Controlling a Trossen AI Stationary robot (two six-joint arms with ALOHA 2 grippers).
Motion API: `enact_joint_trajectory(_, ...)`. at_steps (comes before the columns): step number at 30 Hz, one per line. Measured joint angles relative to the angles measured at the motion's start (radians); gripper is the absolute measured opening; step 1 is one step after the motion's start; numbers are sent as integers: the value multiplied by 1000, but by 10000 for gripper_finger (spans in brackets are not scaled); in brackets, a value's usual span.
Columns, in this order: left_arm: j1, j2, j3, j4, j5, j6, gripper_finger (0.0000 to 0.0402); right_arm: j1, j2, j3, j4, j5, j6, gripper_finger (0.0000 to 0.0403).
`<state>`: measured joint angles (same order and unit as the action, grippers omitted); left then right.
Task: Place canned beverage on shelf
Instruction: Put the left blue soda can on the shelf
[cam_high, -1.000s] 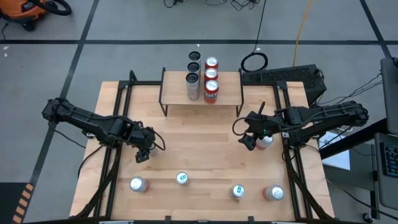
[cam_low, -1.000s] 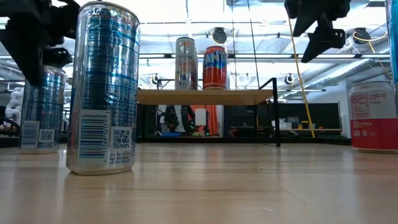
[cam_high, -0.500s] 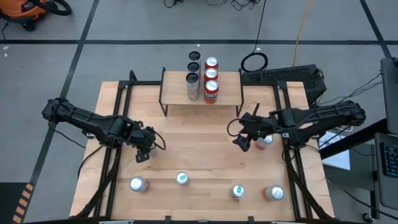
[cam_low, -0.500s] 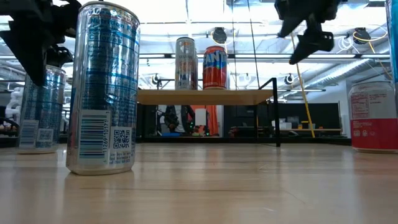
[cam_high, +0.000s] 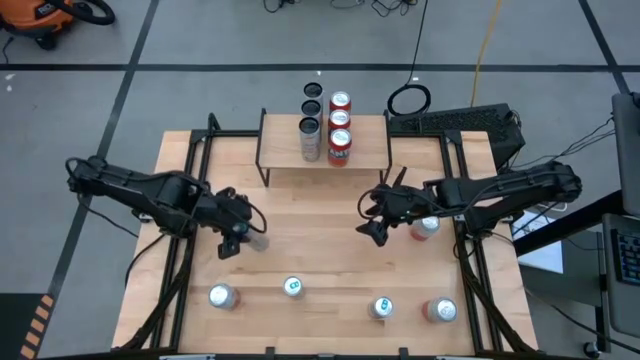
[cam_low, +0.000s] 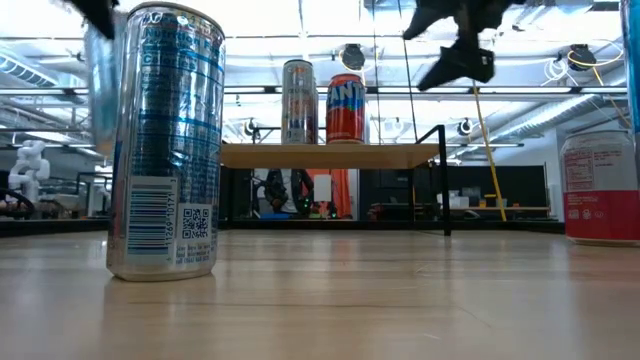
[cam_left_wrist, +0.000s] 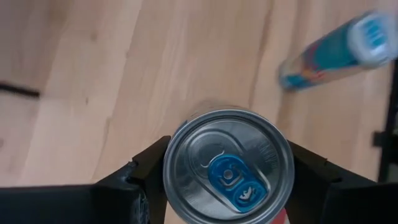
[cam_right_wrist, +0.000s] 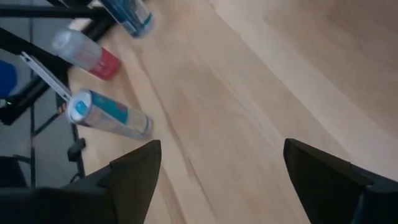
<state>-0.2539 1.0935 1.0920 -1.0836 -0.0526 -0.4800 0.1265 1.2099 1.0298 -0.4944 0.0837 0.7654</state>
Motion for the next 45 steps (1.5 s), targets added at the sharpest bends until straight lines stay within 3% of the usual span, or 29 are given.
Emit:
enact_joint_trajectory(11,61,0,167,7,-4,-30,224,0,145,7,353,4,-36,318)
enact_joint_trajectory(17,87,0,187,115,-12,-138,224,0,238,141,368,94,-160,318)
enact_joint_trajectory(28,126,0,188,247,-60,-359,224,8,424,531,125,129,-443,318)
enact_joint_trajectory(33,142,0,188,264,-70,-484,224,9,493,678,26,155,-522,340)
enact_joint_trajectory(38,143,0,188,354,-96,-510,224,-2,550,756,-37,151,-517,366)
enact_joint_trajectory(45,143,7,188,395,-96,-582,224,1,579,762,-52,154,-509,368)
